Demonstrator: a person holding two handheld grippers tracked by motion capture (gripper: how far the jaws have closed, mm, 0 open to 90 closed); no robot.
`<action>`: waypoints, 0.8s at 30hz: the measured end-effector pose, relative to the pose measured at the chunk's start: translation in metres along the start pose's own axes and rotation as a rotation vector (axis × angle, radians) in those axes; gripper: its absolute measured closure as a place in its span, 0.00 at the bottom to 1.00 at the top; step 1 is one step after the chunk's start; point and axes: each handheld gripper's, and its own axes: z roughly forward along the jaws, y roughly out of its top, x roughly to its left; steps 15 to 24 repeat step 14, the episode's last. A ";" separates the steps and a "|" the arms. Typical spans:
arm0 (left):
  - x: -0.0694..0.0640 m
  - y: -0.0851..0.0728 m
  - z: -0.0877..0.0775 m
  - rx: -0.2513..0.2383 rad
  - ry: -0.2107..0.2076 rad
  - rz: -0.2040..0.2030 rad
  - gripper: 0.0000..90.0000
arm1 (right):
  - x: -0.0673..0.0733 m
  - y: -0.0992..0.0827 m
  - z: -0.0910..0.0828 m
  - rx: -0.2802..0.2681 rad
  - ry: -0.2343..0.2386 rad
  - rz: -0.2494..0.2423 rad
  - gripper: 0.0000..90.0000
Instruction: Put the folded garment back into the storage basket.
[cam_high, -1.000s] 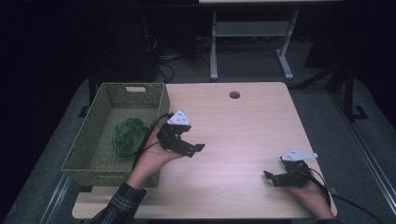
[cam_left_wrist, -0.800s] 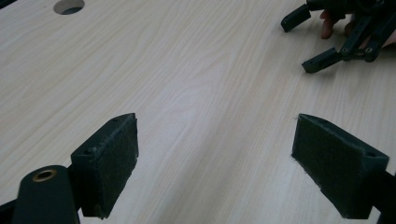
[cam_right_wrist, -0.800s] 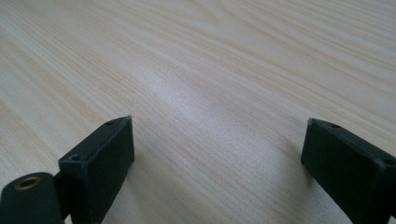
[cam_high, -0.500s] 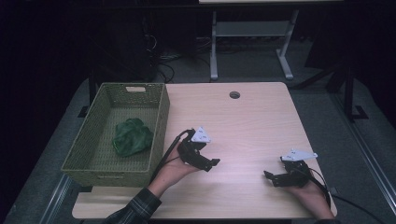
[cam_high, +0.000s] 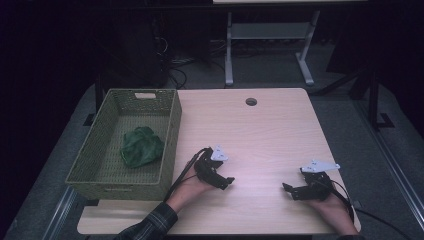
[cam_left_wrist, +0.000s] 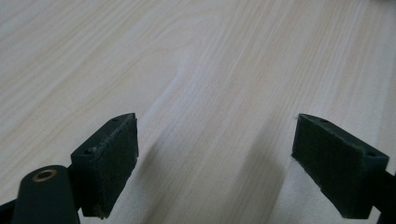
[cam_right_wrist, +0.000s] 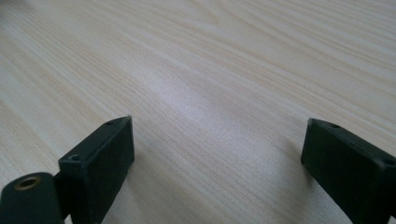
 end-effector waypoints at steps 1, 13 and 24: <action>-0.001 -0.004 0.003 -0.012 0.014 0.017 0.14 | 0.000 0.000 0.000 0.000 0.000 0.000 0.10; -0.004 -0.012 0.004 -0.084 0.015 0.012 0.14 | 0.000 0.000 0.000 0.000 0.000 0.000 0.10; -0.004 -0.012 0.004 -0.082 0.016 0.012 0.14 | 0.000 0.000 0.000 0.000 0.000 0.000 0.10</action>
